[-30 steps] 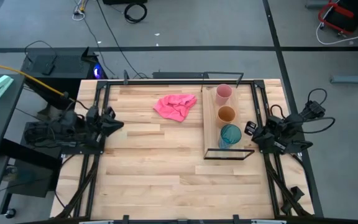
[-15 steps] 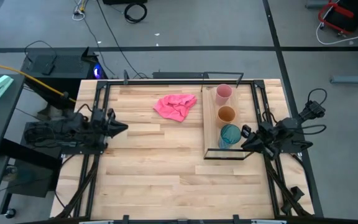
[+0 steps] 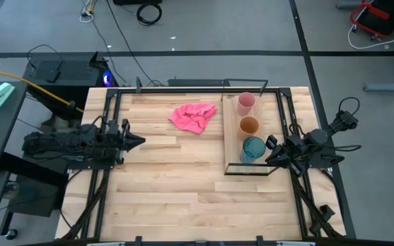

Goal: Stack small to large cups/mugs on shelf
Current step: Return to Home Position

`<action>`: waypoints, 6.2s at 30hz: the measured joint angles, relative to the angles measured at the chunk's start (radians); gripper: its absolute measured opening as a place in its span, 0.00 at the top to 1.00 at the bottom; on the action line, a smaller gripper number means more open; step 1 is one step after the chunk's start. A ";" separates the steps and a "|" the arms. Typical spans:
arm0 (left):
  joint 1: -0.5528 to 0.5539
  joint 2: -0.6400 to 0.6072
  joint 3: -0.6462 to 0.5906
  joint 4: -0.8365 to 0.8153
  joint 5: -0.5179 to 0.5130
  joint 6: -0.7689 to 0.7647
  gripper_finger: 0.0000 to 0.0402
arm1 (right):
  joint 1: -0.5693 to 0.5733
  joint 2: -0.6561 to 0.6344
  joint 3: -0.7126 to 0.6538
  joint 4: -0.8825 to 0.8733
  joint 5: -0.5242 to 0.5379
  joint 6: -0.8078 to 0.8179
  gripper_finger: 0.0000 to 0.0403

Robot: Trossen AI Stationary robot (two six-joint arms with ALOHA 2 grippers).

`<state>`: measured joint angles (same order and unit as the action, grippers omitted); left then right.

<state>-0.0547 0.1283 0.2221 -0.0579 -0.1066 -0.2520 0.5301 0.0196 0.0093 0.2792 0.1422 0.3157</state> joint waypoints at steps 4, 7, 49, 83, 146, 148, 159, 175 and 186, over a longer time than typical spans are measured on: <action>0.000 0.027 0.000 0.026 -0.005 -0.004 0.91 | 0.000 0.000 0.001 0.027 0.056 -0.039 0.88; 0.000 0.038 0.000 0.043 -0.005 -0.004 0.90 | 0.000 0.000 0.007 0.029 0.059 -0.086 0.88; 0.000 0.042 -0.001 0.047 -0.005 -0.028 0.90 | 0.350 0.390 0.179 0.401 -0.146 -0.089 0.88; 0.000 0.042 -0.001 0.038 -0.005 0.003 0.93 | 0.377 0.073 0.136 -0.001 0.062 -0.163 0.88; 0.000 0.042 -0.001 -0.001 -0.005 0.003 0.92 | 0.377 0.074 0.080 -0.204 0.089 -0.241 0.88; 0.000 0.042 -0.001 -0.001 -0.005 0.002 0.92 | 0.377 0.074 0.080 -0.204 0.089 -0.241 0.88; 0.000 0.042 -0.001 -0.001 -0.005 0.002 0.91 | 0.377 0.074 0.081 -0.204 0.089 -0.241 0.88; 0.000 0.042 -0.001 -0.001 -0.005 0.002 0.90 | 0.377 0.074 0.081 -0.204 0.089 -0.241 0.88; 0.000 0.042 -0.001 -0.001 -0.005 0.002 0.93 | 0.377 0.074 0.081 -0.204 0.089 -0.241 0.88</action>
<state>-0.0544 0.1701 0.2207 -0.0593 -0.1120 -0.2501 0.9066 0.0933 0.0906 0.0750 0.2310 0.0750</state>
